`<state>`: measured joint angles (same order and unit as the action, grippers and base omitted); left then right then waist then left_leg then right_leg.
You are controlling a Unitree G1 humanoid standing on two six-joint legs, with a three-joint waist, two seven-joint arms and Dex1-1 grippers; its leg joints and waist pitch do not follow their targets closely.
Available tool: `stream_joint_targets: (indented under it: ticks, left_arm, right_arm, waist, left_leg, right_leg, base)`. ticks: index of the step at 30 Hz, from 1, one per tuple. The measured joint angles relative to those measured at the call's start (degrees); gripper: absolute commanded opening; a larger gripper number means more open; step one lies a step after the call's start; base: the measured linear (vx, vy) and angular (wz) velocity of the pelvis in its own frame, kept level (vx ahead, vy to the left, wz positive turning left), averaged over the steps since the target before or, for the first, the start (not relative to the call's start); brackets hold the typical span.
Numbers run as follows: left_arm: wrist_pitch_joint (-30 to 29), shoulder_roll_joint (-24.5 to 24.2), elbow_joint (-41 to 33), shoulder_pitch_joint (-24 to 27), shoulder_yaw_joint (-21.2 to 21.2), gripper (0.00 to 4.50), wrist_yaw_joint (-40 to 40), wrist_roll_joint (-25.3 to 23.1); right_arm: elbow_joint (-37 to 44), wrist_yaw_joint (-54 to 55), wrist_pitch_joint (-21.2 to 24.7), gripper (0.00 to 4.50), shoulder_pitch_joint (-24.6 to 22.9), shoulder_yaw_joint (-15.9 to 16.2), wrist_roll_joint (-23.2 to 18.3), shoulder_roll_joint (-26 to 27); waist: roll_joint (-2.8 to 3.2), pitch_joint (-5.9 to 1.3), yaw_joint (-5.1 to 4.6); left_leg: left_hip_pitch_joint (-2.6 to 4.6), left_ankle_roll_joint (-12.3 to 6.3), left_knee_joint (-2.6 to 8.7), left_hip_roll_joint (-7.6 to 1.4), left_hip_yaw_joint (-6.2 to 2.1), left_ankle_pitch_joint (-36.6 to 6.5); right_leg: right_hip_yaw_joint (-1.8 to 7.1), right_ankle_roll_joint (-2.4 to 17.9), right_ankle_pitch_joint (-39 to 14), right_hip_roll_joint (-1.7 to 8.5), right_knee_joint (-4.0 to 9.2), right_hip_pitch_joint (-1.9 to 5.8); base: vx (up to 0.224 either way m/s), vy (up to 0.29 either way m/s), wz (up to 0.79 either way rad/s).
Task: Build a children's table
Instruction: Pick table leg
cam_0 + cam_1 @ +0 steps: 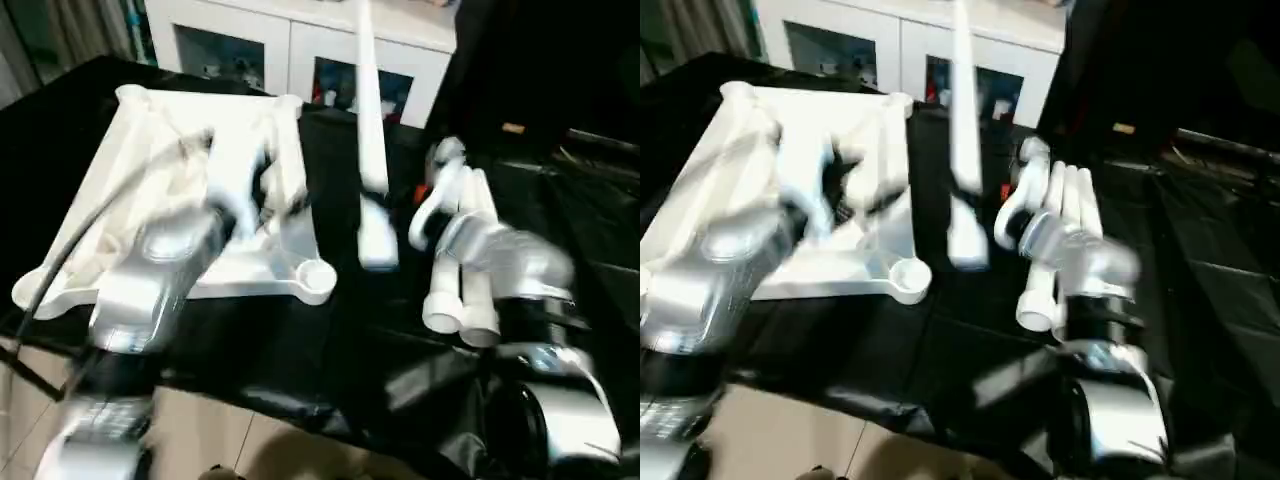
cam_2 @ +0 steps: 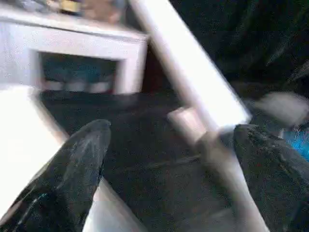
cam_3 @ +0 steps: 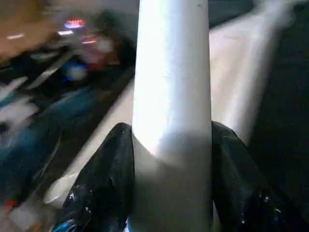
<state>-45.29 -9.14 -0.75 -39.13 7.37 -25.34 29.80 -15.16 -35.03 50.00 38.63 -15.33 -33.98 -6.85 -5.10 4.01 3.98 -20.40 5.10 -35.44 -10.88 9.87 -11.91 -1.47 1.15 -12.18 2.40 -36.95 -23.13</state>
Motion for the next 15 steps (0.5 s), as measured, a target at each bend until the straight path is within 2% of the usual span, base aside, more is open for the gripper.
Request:
stream_joint_targets:
  ticks: [2,7,10,15]
  left_arm:
    - [-3.19,2.67,0.46,-2.75,4.18,4.5,-0.28,8.24]
    - [-7.74,4.7,0.78,-4.93,7.61,4.5,-0.44,17.32]
    - [-9.86,5.24,1.01,-4.96,8.59,4.5,-0.83,19.09]
    - [-12.13,5.24,1.02,-4.97,9.14,4.5,-0.32,18.95]
  right_arm:
    - [2.09,-2.68,1.12,1.81,-2.5,0.97,-1.71,-0.64]
    - [6.58,-5.05,2.15,1.81,-3.76,1.86,-3.83,-0.89]
    - [8.5,-5.74,2.45,1.81,-4.24,2.1,-4.73,-0.86]
    - [8.74,-6.09,3.26,1.81,-5.41,2.11,-5.58,-0.81]
  waist:
    - [0.0,0.0,0.45]
    - [0.07,0.04,0.45]
    - [0.07,0.04,0.69]
    - [0.09,0.05,1.04]
  left_leg:
    - [-0.03,-0.06,0.0,0.0,0.0,0.03]
    - [-0.02,-0.19,0.0,-0.13,-0.07,0.07]
    - [-0.08,-0.23,0.01,-0.21,-0.11,0.12]
    - [-0.2,-0.28,0.0,-0.23,-0.13,0.21]
  right_leg:
    - [-0.04,0.03,0.02,0.03,0.0,-0.01]
    - [-0.29,0.14,0.08,0.0,-0.06,-0.01]
    - [-0.49,0.17,0.1,0.02,-0.03,0.02]
    - [-0.65,0.17,0.11,0.1,-0.02,0.03]
  base:
    - [0.0,0.0,0.0]
    - [0.0,0.0,0.0]
    - [0.0,0.0,0.0]
    - [0.0,0.0,0.0]
